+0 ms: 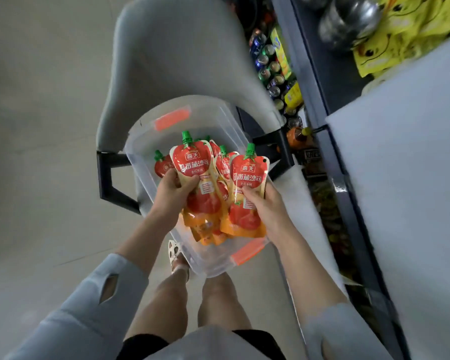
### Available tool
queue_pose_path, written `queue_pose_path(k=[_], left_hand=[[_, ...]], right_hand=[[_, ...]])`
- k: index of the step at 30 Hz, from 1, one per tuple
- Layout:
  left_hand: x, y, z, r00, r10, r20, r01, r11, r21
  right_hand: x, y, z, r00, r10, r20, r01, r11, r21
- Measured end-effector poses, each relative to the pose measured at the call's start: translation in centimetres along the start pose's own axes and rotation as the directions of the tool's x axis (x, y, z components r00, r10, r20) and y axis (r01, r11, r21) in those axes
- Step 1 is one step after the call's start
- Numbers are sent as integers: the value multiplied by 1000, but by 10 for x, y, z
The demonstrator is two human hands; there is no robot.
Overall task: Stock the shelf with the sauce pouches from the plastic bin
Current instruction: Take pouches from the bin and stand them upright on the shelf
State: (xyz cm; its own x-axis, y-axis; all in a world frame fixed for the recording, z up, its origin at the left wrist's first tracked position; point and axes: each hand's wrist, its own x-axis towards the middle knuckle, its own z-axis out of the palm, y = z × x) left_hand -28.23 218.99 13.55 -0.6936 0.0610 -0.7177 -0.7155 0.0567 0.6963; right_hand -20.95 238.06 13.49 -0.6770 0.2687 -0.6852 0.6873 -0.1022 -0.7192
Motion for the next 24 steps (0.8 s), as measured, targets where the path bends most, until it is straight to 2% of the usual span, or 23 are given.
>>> queue_pose_path(k=[5,10,14,18,24], left_hand=[[-55,49,-7,988,93,123,-97,995,29],[-106,84,5,939,221,265,-246,967,62],[-139,106,33,855,304,420,-363,929,68],[-166,126,70,760,340,555,-433,900,42],[-207,162,139,578,371,727,-529,849,-13]], right_hand=[[-71,-35,-9,990,-79,-118,97,984,150],[-136,-67,-26,952,-160,-262,228,940,254],[-177,-90,-48,897,-222,-383,336,905,261],[-222,-110,-78,806,-312,-503,456,870,190],[-287,-133,-134,669,-371,-644,538,840,76]])
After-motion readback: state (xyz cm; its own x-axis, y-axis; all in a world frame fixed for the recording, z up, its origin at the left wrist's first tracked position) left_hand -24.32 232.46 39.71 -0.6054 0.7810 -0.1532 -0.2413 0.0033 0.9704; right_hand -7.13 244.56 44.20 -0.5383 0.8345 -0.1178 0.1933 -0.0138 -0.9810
